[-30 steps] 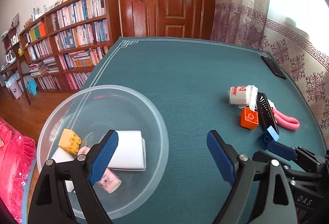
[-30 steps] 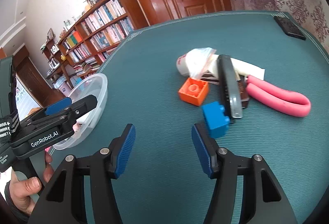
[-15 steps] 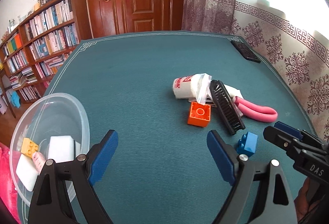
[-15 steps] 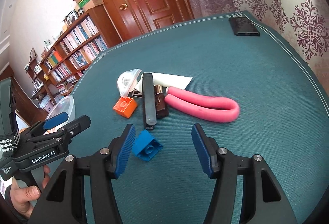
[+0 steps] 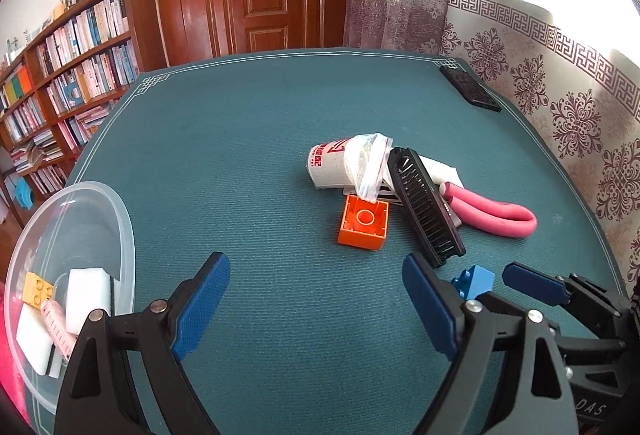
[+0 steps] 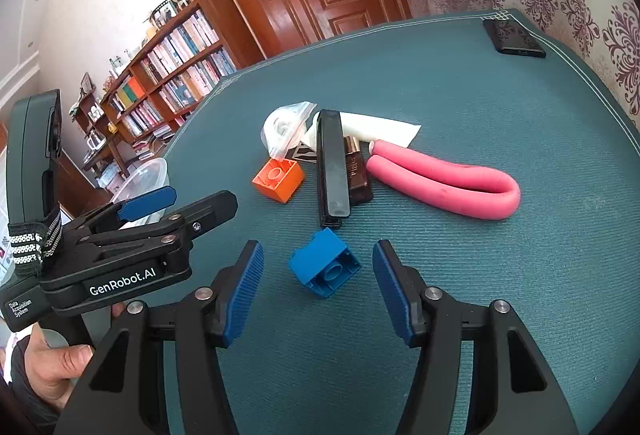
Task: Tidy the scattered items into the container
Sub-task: 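Move both tools back toward the orange and blue bricks, then grasp the blue brick with the right tool while the left tool grasps the orange brick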
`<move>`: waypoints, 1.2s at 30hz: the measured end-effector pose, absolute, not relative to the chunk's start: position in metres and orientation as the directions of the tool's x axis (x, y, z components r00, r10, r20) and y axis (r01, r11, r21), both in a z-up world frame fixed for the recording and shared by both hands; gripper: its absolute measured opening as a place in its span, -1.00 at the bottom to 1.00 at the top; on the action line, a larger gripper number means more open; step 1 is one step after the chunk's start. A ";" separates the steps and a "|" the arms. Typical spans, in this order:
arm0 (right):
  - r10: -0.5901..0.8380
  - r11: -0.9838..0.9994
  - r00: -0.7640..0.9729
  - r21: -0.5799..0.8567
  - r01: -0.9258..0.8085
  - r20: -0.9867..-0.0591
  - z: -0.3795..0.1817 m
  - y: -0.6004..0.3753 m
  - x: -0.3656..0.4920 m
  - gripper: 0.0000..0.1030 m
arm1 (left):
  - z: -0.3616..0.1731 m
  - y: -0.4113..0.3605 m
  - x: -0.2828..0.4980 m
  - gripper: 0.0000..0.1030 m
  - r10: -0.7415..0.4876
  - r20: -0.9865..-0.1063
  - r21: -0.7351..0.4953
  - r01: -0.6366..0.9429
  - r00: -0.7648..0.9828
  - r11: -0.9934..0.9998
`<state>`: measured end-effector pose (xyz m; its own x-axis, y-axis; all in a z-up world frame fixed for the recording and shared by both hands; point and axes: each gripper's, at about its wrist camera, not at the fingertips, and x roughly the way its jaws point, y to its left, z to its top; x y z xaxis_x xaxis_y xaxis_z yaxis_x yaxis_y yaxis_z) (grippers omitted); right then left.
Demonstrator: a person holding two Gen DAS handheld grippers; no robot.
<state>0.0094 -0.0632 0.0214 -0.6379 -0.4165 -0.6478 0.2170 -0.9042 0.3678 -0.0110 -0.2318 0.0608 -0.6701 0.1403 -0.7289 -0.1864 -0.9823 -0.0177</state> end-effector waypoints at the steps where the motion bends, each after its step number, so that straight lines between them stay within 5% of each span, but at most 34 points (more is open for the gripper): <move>1: -0.412 -0.907 -0.637 0.360 0.219 -0.652 0.021 -0.066 0.009 0.18 | 0.060 -0.232 -0.011 0.76 0.141 -0.731 -0.020 -0.185 -0.668 -0.982; 9: -0.372 -0.927 -0.617 0.309 0.211 -0.694 0.011 -0.077 -0.003 0.17 | 0.057 -0.236 -0.015 0.76 0.147 -0.739 -0.033 -0.181 -0.657 -0.983; 13: -0.363 -0.931 -0.601 0.298 0.210 -0.712 0.006 -0.078 -0.005 -0.13 | 0.054 -0.234 -0.020 0.76 0.155 -0.748 -0.042 -0.187 -0.646 -0.982; 18: -0.354 -0.934 -0.620 0.292 0.204 -0.700 0.009 -0.073 -0.004 -0.18 | 0.049 -0.230 -0.026 0.76 0.173 -0.757 -0.062 -0.195 -0.631 -0.979; 36: -0.366 -0.926 -0.639 0.332 0.178 -0.677 0.009 -0.057 -0.003 -0.20 | 0.029 -0.214 -0.059 0.76 0.199 -0.767 -0.074 -0.224 -0.610 -0.972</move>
